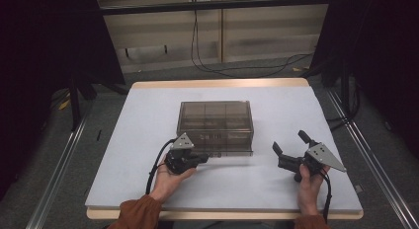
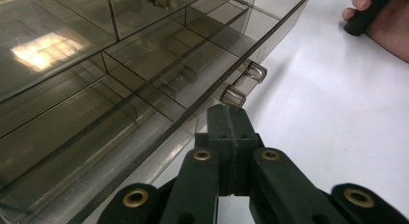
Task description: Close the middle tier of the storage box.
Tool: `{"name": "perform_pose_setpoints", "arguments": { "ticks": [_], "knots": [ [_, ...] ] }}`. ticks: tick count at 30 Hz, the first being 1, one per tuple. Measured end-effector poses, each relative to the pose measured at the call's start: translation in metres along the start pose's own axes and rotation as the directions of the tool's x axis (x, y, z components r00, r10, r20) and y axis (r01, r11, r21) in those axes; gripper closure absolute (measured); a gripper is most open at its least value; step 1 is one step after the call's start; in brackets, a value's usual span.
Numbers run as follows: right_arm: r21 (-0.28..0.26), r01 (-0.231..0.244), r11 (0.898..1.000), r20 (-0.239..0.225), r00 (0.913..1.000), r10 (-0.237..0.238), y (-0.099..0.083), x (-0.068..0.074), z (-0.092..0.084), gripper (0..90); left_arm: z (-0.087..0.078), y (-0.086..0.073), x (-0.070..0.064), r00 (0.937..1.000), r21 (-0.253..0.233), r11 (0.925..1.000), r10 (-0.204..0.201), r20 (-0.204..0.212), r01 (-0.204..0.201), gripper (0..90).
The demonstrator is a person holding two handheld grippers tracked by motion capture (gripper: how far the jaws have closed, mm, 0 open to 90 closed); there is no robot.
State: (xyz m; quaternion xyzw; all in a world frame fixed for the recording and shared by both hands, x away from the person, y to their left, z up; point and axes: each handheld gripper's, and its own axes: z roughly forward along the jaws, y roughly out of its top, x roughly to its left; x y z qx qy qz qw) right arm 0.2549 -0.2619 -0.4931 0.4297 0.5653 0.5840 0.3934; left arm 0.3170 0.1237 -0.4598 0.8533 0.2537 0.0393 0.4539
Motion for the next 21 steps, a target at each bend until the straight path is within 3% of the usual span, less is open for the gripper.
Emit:
{"name": "perform_pose_setpoints", "arguments": {
  "ticks": [21],
  "knots": [
    [0.000,0.000,1.000,0.000,1.0000,0.000,0.0000,0.0000,0.0001,0.0,0.0015,0.0049,0.0027,0.9999,-0.002,1.0000,-0.003,-0.012,0.003,90.0]
  ]
}}
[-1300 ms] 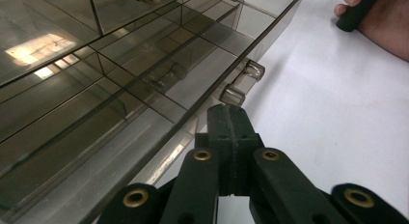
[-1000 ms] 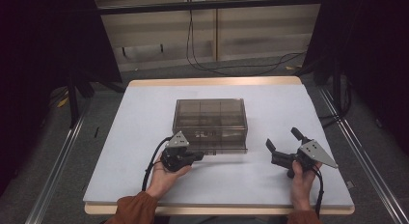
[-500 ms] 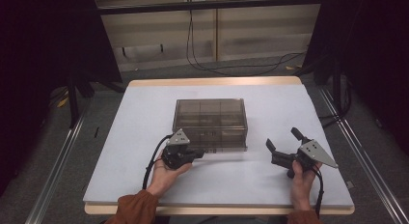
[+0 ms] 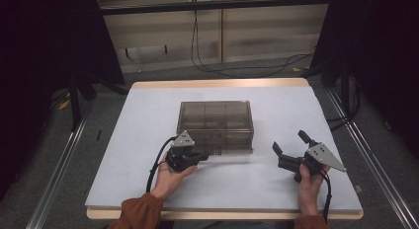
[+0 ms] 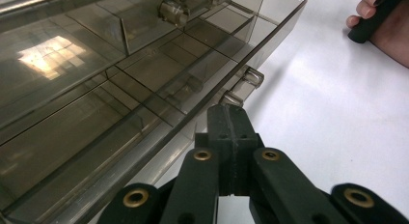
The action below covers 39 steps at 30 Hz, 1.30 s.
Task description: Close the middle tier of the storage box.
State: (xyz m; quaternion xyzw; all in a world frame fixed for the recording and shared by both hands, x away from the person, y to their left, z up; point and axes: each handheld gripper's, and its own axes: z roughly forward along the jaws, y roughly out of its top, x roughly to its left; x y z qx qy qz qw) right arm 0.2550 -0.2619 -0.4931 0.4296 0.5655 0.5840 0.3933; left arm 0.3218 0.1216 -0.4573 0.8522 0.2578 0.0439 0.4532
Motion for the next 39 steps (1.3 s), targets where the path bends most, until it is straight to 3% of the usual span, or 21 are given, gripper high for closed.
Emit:
{"name": "perform_pose_setpoints", "arguments": {
  "ticks": [39],
  "knots": [
    [0.000,0.000,1.000,0.000,1.0000,0.000,0.0000,-0.0001,0.0000,0.0,0.0045,0.0020,0.0072,0.9998,-0.002,0.9999,-0.015,-0.016,0.015,90.0]
  ]
}}
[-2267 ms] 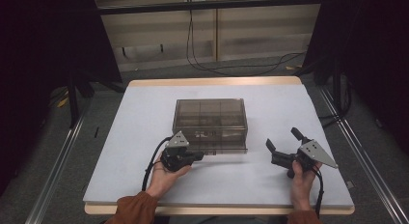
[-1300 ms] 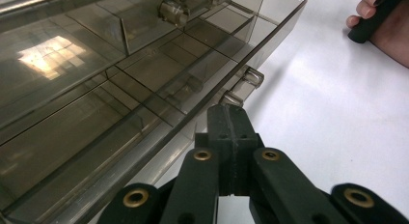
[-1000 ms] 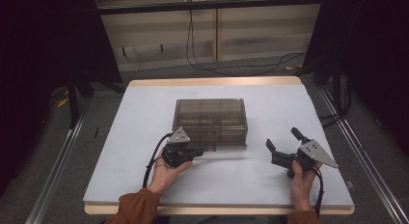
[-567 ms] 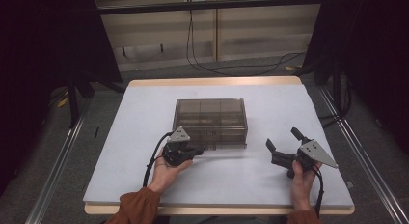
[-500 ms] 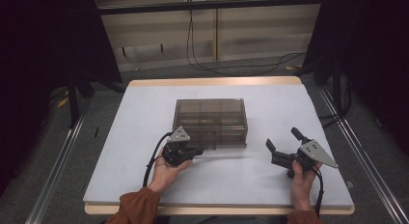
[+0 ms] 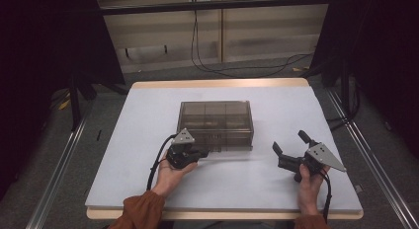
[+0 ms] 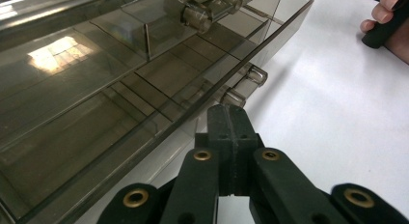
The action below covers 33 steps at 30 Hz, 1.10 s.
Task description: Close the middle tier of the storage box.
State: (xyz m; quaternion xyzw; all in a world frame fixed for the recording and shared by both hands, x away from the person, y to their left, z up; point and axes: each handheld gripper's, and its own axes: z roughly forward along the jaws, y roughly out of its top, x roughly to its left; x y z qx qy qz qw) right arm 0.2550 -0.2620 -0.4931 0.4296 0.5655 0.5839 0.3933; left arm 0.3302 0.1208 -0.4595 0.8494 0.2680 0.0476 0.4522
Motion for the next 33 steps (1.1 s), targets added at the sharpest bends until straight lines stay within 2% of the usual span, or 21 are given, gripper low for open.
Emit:
{"name": "perform_pose_setpoints", "arguments": {
  "ticks": [18,22,30,33],
  "knots": [
    [-0.002,-0.001,1.000,-0.003,1.0000,0.001,0.0000,-0.0001,0.0003,0.0,0.0034,0.0010,0.0036,0.9998,-0.011,0.9998,-0.020,-0.010,0.020,90.0],
    [0.000,-0.003,1.000,-0.003,1.0000,0.003,0.0000,-0.0001,0.0002,0.0,0.0036,0.0033,0.0047,0.9998,-0.005,0.9999,-0.012,-0.017,0.012,90.0],
    [0.000,0.000,1.000,0.000,1.0000,0.000,0.0000,0.0000,0.0000,0.0,0.0037,0.0082,0.0041,0.9998,-0.027,0.9996,-0.012,-0.016,0.012,90.0],
    [0.000,0.000,1.000,0.000,1.0000,0.000,0.0000,0.0000,0.0000,0.0,0.0046,0.0080,0.0037,0.9994,-0.017,0.9999,-0.004,-0.035,0.003,90.0]
  ]
}}
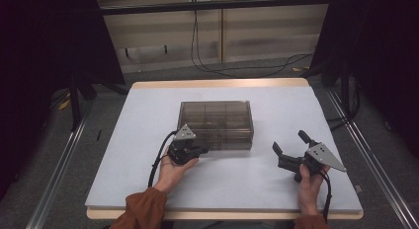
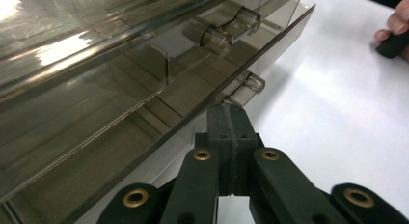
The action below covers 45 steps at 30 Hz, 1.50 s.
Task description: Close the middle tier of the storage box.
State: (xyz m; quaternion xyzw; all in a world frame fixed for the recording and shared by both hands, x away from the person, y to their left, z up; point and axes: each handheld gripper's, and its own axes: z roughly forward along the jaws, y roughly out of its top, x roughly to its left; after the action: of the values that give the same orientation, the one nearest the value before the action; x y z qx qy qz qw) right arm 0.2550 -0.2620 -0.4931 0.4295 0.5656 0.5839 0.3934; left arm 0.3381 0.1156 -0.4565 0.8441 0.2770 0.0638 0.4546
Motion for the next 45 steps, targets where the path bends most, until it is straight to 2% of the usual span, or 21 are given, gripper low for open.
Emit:
{"name": "perform_pose_setpoints", "arguments": {
  "ticks": [12,34,45],
  "knots": [
    [-0.003,-0.001,1.000,-0.003,1.0000,0.001,-0.0001,-0.0001,0.0002,0.0,0.0016,0.0005,0.0026,1.0000,-0.005,0.9999,-0.010,0.000,0.010,90.0],
    [0.000,-0.007,1.000,-0.003,1.0000,0.007,0.0000,-0.0001,0.0001,0.0,0.0057,0.0027,0.0053,0.9993,-0.014,0.9997,-0.022,-0.031,0.021,90.0],
    [0.000,-0.005,1.000,-0.003,1.0000,0.005,0.0000,-0.0003,0.0004,0.0,0.0078,0.0030,0.0082,0.9991,-0.018,0.9995,-0.027,-0.031,0.027,90.0]
  ]
}}
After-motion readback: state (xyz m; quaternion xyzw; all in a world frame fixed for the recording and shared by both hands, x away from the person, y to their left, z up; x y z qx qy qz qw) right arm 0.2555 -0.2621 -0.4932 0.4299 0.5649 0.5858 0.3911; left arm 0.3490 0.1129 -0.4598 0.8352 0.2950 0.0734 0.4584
